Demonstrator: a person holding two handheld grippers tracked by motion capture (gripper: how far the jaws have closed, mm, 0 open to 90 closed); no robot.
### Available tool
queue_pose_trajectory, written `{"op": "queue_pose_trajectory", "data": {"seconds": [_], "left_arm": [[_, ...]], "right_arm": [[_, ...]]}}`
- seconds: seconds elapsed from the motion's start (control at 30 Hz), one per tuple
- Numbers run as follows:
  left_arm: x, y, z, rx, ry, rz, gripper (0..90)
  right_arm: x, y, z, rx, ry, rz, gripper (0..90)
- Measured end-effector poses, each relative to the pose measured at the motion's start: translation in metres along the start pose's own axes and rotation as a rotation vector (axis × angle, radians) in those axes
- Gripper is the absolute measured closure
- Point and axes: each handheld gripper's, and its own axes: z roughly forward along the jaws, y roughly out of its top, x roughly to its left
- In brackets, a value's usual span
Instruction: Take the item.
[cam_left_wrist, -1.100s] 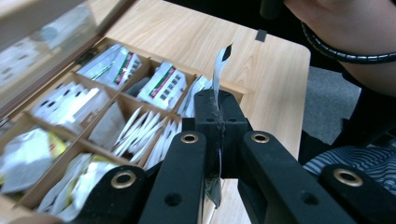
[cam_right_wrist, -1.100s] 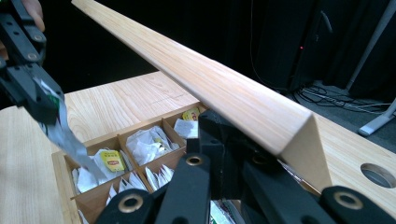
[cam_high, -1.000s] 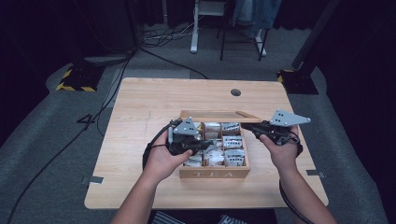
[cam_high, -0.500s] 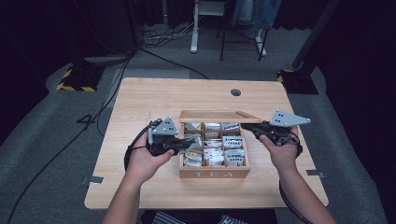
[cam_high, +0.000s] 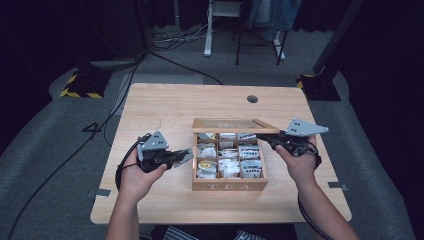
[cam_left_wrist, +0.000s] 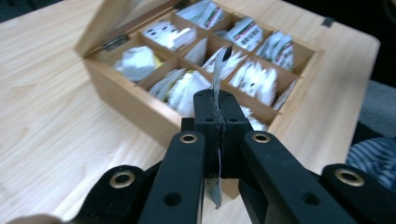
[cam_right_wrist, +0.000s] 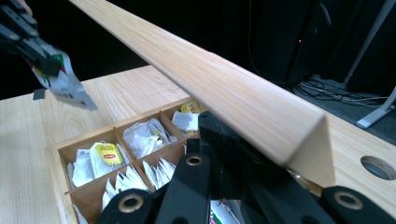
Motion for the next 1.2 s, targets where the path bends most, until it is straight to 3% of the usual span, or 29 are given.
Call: {"op": "queue_pose_trajectory", "data": {"seconds": [0.2, 0.27, 0.47, 0.57, 0.7, 1.0, 1.07, 1.2], "left_arm": [[0.005, -0.009, -0.003, 0.024, 0.041, -0.026, 89.0], [0.009, -0.014, -0.001, 0.042, 0.073, -0.048, 89.0], [0.022, -0.027, 0.001, 0.055, 0.096, -0.115, 88.9], [0.031, -0.035, 0.004, 0.07, 0.154, -0.131, 88.9], [0.041, -0.043, 0.011, 0.081, 0.182, -0.149, 88.9], [0.054, -0.056, 0.021, 0.086, 0.178, -0.203, 88.7], [0.059, -0.06, 0.024, 0.069, 0.157, -0.23, 88.4], [0.065, -0.065, 0.026, 0.061, 0.157, -0.25, 87.6]], "right_arm": [[0.002, -0.001, 0.003, 0.012, 0.001, -0.002, 90.0], [0.002, -0.002, 0.003, 0.015, 0.001, -0.005, 90.0], [0.002, -0.003, 0.003, 0.016, 0.003, -0.005, 90.0], [0.002, -0.003, 0.002, 0.015, 0.002, -0.003, 90.0], [0.002, -0.003, 0.002, 0.014, 0.002, -0.002, 90.0], [0.001, -0.004, 0.001, 0.016, 0.002, 0.001, 90.0], [0.0, -0.005, 0.001, 0.019, 0.002, 0.004, 90.0], [0.0, -0.006, 0.001, 0.023, 0.002, 0.007, 90.0]]}}
